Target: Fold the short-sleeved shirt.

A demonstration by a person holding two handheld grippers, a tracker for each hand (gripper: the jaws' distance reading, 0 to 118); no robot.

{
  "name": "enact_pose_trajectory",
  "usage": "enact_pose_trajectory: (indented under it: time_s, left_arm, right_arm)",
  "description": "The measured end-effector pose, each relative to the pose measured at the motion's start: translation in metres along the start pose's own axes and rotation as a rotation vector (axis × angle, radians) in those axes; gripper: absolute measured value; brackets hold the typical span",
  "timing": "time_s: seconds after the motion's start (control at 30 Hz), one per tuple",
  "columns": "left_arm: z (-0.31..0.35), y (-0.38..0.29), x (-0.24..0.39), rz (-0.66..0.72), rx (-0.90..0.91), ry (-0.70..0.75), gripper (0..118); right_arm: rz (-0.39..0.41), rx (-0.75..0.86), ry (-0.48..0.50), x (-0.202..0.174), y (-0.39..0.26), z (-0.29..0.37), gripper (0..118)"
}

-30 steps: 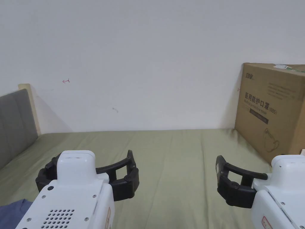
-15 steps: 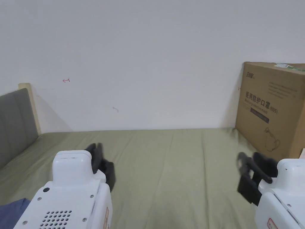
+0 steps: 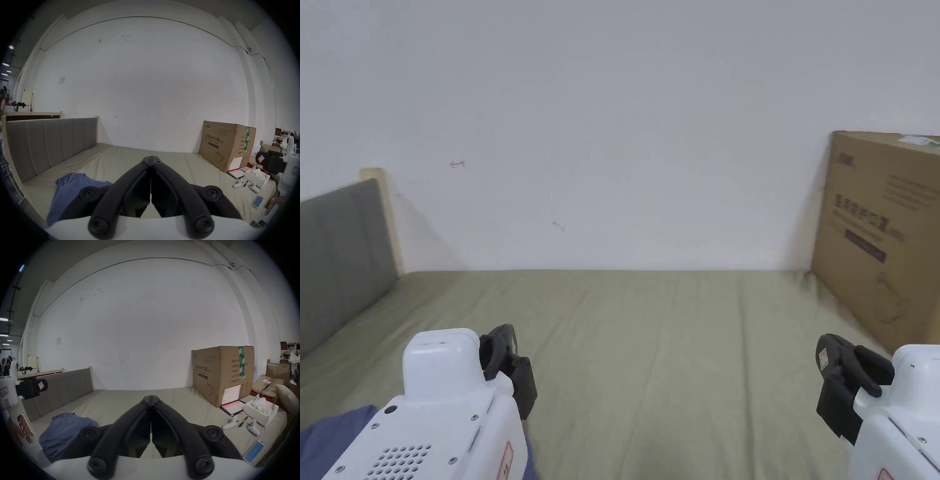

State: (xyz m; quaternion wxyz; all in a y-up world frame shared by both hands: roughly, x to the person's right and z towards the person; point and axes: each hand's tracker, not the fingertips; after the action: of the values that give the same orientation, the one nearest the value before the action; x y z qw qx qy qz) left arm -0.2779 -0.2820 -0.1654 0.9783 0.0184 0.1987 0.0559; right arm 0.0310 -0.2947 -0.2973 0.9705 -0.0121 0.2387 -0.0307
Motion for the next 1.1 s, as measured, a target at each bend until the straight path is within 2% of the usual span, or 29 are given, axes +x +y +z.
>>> enact_pose_trajectory:
  time_s: [0.2,0.27,0.43,0.63,0.73,0.83,0.9,0.93,1.0,1.03,1.07,1.1]
  left_arm:
    - [0.045,0.007,-0.079,-0.056,0.015,0.296,0]
    - [0.059,0.009,-0.096,-0.061,0.019,0.347,0]
    - [0.065,0.002,-0.109,-0.073,-0.001,0.358,0]
    - [0.038,0.006,-0.116,-0.113,-0.061,0.359,0]
    - [-0.019,0.007,-0.153,-0.062,-0.37,0.317,0]
    - [-0.093,-0.031,-0.212,0.15,-0.773,0.167,0]
    - [-0.129,-0.069,-0.245,0.303,-0.955,0.112,0]
    - [-0.141,-0.087,-0.256,0.325,-1.005,0.145,0]
    - [-0.155,-0.113,-0.261,0.229,-1.061,0.231,1]
    - [-0.164,-0.126,-0.267,0.219,-1.081,0.254,29]
    - [-0.171,-0.138,-0.27,0.21,-1.102,0.29,79]
    - [-0.178,-0.152,-0.275,0.217,-1.14,0.298,114]
  right_arm:
    - [-0.029,-0.058,0.208,-0.065,-0.003,-0.033,0]
    - [-0.014,-0.053,0.22,-0.084,-0.004,-0.036,0]
    - [-0.015,-0.062,0.274,-0.101,0.0,-0.035,0]
    - [0.014,-0.099,0.267,-0.095,0.006,-0.036,0]
    - [0.017,-0.117,0.267,-0.086,0.007,-0.037,0]
    - [0.018,-0.154,0.252,-0.076,0.001,-0.042,0]
    - [0.019,-0.193,0.245,-0.07,-0.006,-0.048,0]
    - [0.022,-0.215,0.244,-0.067,-0.011,-0.053,0]
    - [0.021,-0.235,0.242,-0.06,-0.019,-0.058,0]
    - [0.022,-0.243,0.231,-0.058,-0.024,-0.061,0]
    - [0.025,-0.253,0.215,-0.056,-0.028,-0.063,0]
    - [0.024,-0.27,0.204,-0.053,-0.032,-0.066,0]
